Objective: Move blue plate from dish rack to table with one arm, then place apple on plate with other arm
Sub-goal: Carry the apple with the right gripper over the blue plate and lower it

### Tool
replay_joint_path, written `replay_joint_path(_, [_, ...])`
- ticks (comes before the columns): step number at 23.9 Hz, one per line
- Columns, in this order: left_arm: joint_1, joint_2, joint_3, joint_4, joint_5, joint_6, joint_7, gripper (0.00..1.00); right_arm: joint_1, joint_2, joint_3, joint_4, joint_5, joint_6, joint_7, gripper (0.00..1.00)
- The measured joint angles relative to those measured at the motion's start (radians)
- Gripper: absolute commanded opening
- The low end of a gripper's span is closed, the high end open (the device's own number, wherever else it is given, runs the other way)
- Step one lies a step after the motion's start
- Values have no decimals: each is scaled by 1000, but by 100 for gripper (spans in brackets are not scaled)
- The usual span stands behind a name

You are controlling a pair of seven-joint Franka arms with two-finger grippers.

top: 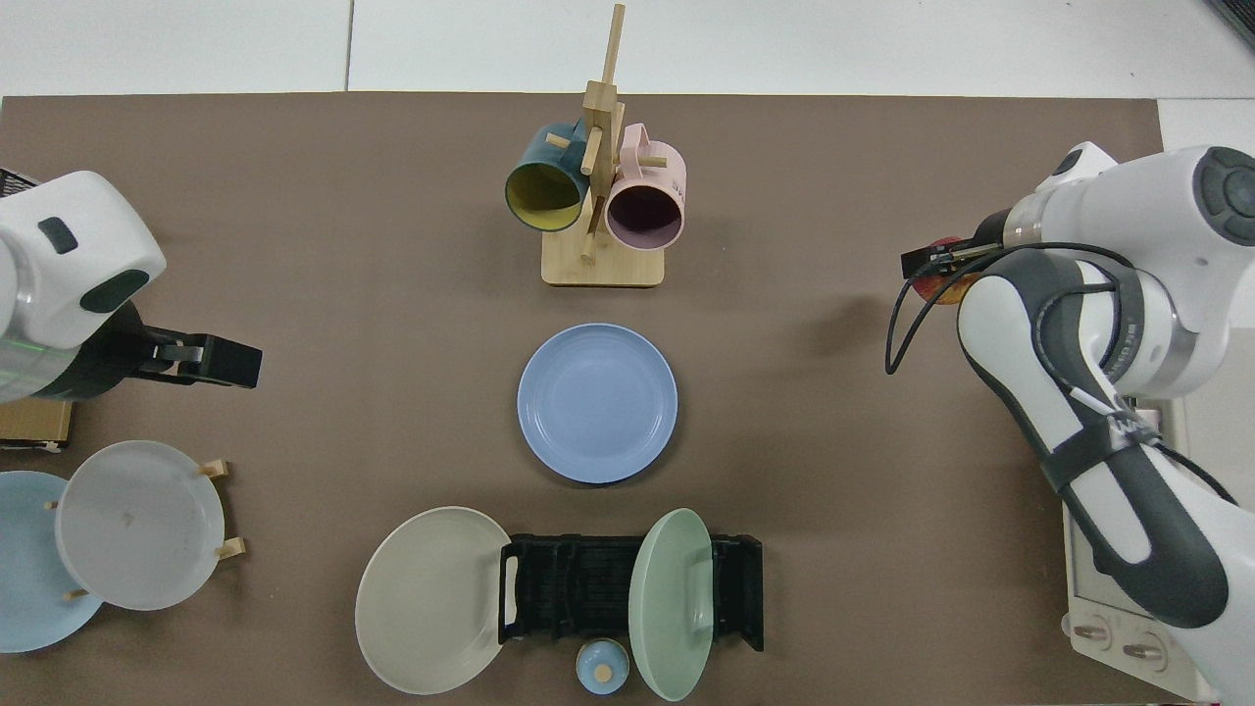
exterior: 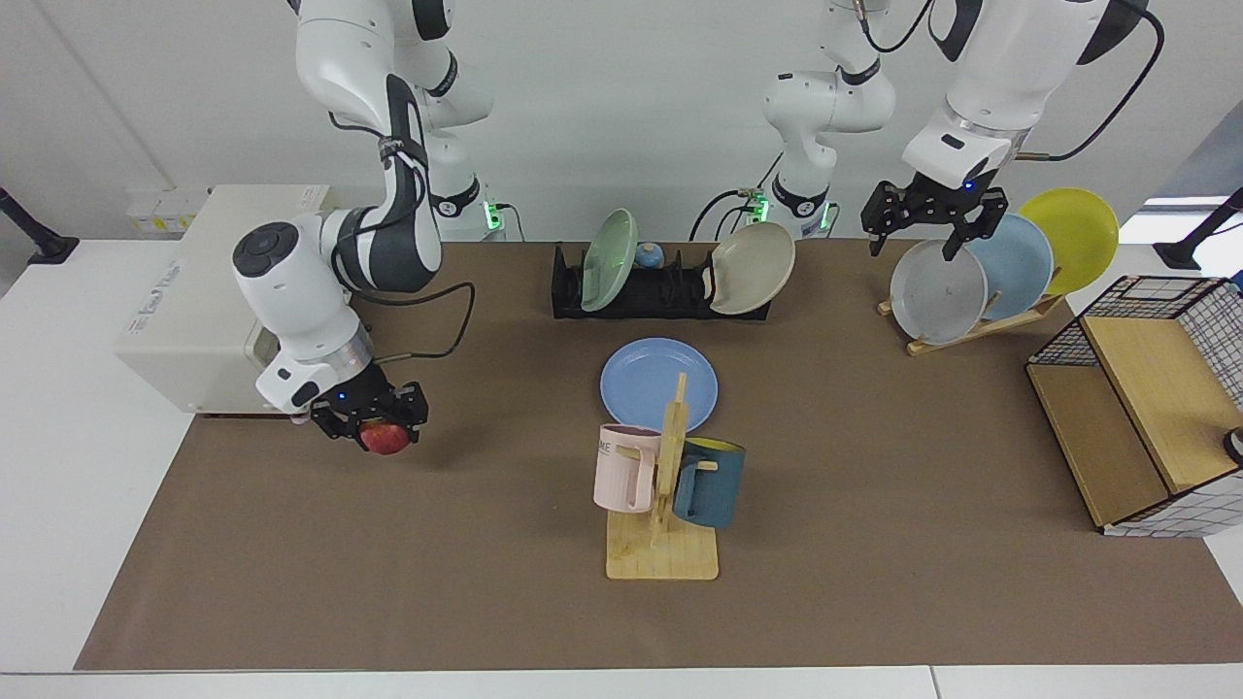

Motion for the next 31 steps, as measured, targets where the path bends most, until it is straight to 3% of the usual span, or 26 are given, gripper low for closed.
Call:
replay_joint_path(5, [47,-1,-7,25,-7,-20,-4,100,78,-42,-2,33,-20,-71,120,0])
replay_joint_path(16, [140,36,-50,78,-10,-42,-5,100,379,-40,3,40,-105,-72,523,0])
replay_joint_path(23, [145,50,-60,102,-10,-51,-4,100,502,-6,6,40,-105,-67,658,0])
replay_joint_path(31, [145,46,-59,104,-10,-53,-4,100,608,86,7,43,-102,38,759,0])
